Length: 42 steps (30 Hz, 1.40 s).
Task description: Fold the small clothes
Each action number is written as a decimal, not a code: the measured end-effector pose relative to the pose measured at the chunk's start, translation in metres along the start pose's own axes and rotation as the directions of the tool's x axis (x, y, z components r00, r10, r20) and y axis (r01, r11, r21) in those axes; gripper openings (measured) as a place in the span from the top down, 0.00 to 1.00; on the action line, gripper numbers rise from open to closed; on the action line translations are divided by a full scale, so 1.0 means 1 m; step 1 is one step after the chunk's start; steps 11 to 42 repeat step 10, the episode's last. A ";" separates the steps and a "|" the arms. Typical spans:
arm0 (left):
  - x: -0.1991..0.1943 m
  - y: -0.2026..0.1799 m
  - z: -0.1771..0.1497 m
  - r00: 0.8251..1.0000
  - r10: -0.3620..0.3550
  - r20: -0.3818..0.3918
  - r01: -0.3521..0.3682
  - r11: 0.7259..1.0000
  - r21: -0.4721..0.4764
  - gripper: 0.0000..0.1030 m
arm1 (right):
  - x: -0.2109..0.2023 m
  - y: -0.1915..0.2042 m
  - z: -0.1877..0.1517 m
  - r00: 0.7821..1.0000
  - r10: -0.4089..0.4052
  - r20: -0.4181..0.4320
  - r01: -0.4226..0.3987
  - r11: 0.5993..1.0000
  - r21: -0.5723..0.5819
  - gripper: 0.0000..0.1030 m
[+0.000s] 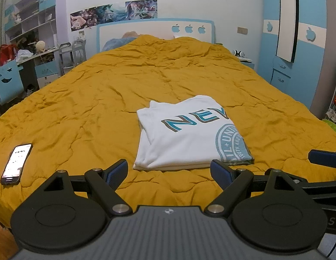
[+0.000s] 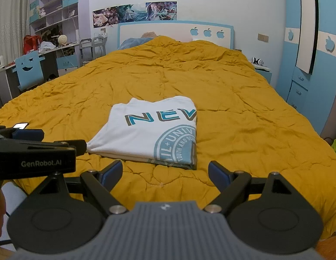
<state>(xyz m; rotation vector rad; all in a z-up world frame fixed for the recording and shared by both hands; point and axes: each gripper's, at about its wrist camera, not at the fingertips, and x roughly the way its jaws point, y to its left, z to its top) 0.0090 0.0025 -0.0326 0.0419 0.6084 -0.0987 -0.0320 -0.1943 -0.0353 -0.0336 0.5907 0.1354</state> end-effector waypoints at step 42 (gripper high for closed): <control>-0.001 0.002 -0.003 1.000 -0.004 0.000 0.004 1.000 -0.005 0.03 | 0.000 0.000 0.000 1.000 0.000 0.000 0.000 1.000 0.000 0.20</control>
